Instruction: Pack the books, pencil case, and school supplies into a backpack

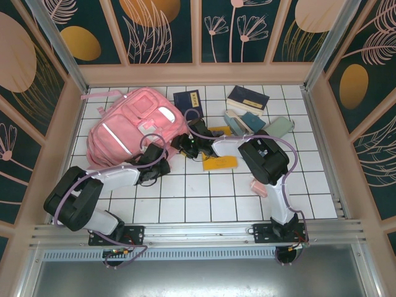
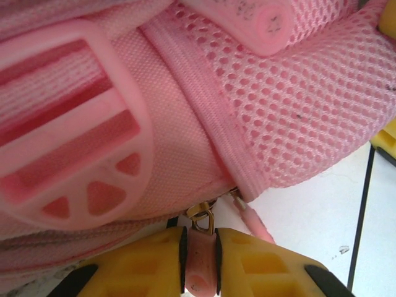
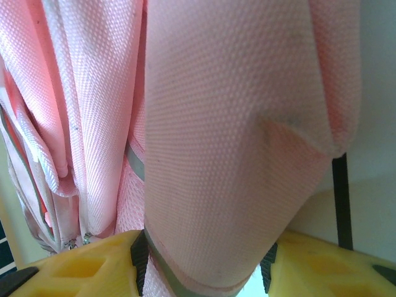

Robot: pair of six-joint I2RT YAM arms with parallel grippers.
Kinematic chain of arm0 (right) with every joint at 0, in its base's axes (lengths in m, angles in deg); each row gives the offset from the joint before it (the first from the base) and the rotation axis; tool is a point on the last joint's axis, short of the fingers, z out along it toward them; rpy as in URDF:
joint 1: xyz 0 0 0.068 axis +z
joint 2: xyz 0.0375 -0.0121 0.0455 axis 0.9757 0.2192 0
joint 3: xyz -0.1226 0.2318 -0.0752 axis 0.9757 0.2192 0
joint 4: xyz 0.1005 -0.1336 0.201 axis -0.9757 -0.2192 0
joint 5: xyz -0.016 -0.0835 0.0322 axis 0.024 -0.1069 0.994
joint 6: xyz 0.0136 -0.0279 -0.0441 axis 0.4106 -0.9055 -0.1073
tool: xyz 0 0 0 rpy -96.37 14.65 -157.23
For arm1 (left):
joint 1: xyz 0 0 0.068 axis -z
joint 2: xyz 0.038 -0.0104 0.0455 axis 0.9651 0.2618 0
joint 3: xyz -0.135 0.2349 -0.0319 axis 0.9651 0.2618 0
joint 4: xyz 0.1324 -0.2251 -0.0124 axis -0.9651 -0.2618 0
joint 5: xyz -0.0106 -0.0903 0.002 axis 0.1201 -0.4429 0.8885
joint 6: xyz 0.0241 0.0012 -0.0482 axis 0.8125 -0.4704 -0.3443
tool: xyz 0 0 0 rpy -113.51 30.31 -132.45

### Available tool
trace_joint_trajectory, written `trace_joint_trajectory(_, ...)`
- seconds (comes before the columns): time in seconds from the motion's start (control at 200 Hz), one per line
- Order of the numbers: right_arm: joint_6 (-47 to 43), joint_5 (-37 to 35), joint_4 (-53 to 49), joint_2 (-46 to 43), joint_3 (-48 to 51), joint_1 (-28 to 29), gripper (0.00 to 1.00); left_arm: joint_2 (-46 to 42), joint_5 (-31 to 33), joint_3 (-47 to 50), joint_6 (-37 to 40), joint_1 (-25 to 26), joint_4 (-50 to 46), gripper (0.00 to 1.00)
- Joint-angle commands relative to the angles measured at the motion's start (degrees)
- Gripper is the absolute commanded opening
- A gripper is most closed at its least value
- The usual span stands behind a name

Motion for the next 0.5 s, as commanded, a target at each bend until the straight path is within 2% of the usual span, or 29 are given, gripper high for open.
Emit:
trace_joint_trajectory(0.0, -1.2, 0.2, -1.0, 2.0, -1.2, 0.2, 0.53, -1.3, 1.8, 1.3, 0.5, 0.0, -4.7, 0.2)
trace_joint_trajectory(0.1, -1.1, 0.4, -0.8, 2.2, -1.4, 0.2, 0.53, -0.3, 1.7, 1.1, 1.3, 0.0, -4.8, 0.2)
trace_joint_trajectory(0.215, -1.3, 0.5, -1.0, 2.2, -1.7, 0.3, 0.56, 1.3, 1.1, 0.2, 2.3, 0.0, -4.9, 0.34)
trace_joint_trajectory(0.25, -1.3, 0.5, -1.1, 2.2, -1.7, 0.3, 0.56, 1.7, 1.0, -0.1, 2.6, 0.0, -5.0, 0.35)
trace_joint_trajectory(0.495, -1.1, 0.2, -1.2, 1.9, -1.3, 0.4, 0.57, 3.2, 2.1, -1.2, 5.1, 0.1, -7.6, 0.3)
